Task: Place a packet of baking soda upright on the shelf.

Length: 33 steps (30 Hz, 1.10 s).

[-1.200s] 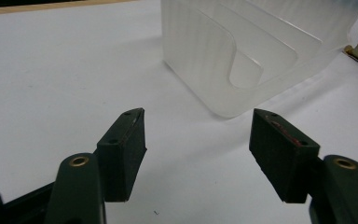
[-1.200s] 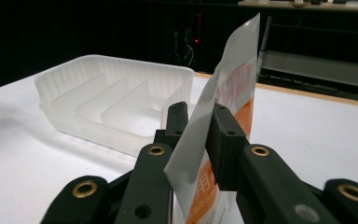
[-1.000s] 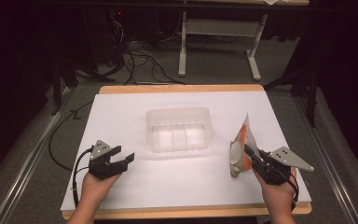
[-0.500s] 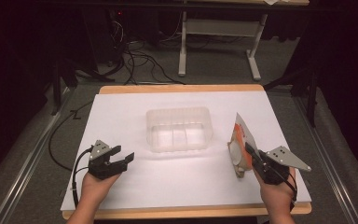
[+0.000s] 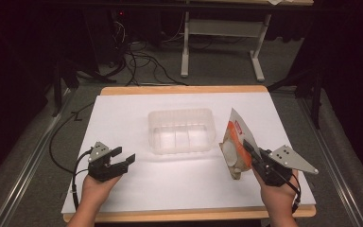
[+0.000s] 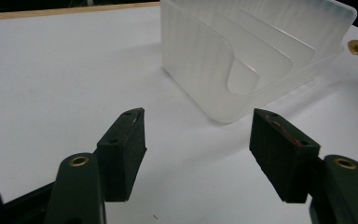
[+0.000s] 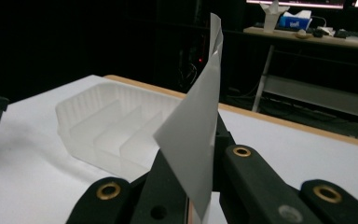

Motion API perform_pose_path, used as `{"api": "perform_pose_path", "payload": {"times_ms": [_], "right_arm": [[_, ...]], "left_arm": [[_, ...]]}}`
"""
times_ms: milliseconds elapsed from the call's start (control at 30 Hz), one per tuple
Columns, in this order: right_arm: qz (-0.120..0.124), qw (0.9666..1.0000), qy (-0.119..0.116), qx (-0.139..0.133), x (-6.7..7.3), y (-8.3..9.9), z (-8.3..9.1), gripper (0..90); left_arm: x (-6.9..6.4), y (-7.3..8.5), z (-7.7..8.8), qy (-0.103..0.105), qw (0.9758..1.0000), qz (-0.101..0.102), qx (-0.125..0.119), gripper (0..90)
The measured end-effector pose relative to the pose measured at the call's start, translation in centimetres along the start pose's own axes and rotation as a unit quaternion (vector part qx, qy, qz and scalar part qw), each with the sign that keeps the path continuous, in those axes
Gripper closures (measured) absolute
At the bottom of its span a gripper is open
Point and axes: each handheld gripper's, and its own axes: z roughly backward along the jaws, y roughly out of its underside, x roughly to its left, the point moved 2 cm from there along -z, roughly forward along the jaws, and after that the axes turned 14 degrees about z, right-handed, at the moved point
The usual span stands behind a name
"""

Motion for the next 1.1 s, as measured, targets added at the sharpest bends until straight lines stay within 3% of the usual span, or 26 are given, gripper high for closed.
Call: {"api": "perform_pose_path", "payload": {"times_ms": [467, 733, 1100], "right_arm": [[-0.002, 0.999, -0.017, -0.041, 0.3, -4.6, -1.1, 90.0], [-0.005, 0.9984, -0.029, -0.049, 0.8, -5.9, -2.0, 90.0], [-0.013, 0.9978, -0.041, -0.051, 2.1, -6.9, -4.7, 90.0]], "left_arm": [[0.0, 0.0, 0.0, 0.002, 1.0, 0.004, -0.001, 36.4], [0.1, 0.0, 0.1, 0.002, 1.0, 0.007, -0.003, 36.4], [0.0, 0.1, 0.1, 0.0, 1.0, 0.006, 0.0, 36.5]]}}
